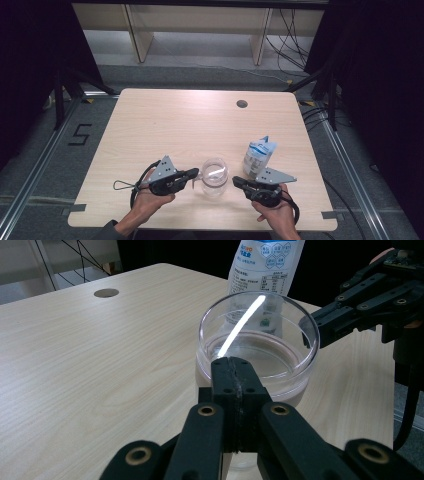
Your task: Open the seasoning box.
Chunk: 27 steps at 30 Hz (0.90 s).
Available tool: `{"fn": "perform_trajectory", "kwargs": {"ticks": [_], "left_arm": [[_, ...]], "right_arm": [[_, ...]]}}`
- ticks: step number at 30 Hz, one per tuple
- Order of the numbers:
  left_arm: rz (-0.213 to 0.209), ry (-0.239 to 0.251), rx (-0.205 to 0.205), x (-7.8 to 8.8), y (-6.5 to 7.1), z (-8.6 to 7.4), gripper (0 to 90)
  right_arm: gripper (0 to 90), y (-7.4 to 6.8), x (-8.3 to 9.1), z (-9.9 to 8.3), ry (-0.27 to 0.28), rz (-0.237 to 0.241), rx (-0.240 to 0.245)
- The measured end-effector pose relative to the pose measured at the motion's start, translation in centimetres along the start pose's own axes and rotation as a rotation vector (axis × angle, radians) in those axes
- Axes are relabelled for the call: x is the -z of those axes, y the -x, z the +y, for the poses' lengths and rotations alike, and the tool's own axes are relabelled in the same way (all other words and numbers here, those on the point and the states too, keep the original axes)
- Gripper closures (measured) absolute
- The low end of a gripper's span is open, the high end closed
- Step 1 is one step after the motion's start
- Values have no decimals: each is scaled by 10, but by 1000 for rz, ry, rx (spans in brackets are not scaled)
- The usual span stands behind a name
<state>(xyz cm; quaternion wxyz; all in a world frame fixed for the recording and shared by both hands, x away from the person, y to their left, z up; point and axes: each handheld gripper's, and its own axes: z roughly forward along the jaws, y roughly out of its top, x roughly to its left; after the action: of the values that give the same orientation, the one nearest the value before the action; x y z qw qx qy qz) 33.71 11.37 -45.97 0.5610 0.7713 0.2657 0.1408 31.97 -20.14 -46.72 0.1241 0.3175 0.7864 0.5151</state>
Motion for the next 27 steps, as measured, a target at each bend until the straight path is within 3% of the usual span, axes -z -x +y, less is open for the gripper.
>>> {"fn": "perform_trajectory", "kwargs": {"ticks": [1, 10, 15, 16, 18, 20, 21, 23, 26, 27], "left_arm": [[1, 0, -2, 0, 0, 0, 893], [-1, 1, 1, 0, 0, 0, 893], [-7, -1, 5, 0, -1, 0, 893], [-7, -1, 8, 0, -1, 0, 893], [-8, -2, 12, 1, -2, 0, 885], [-5, -3, 23, 2, -3, 0, 829], [-10, 9, 29, 2, -4, -1, 806], [6, 14, 45, 6, -5, -1, 744], [2, 18, 39, 14, -7, -1, 678], [11, 14, 40, 16, -6, -2, 651]], "right_arm": [[874, -3, -1, 2, -6, -1, -27], [887, -3, -9, 13, 4, 1, 29], [888, -6, -12, 16, -9, 1, 13], [888, -5, -13, 16, -11, 18, 23], [888, -5, -13, 17, 4, 6, 49], [888, -8, -14, 19, 1, 19, 22], [888, -7, -13, 20, 1, 4, 43], [888, -8, -13, 22, 9, 17, 34], [888, -9, -13, 25, 31, 13, 54], [888, -11, -13, 26, 23, 3, 33]]}}
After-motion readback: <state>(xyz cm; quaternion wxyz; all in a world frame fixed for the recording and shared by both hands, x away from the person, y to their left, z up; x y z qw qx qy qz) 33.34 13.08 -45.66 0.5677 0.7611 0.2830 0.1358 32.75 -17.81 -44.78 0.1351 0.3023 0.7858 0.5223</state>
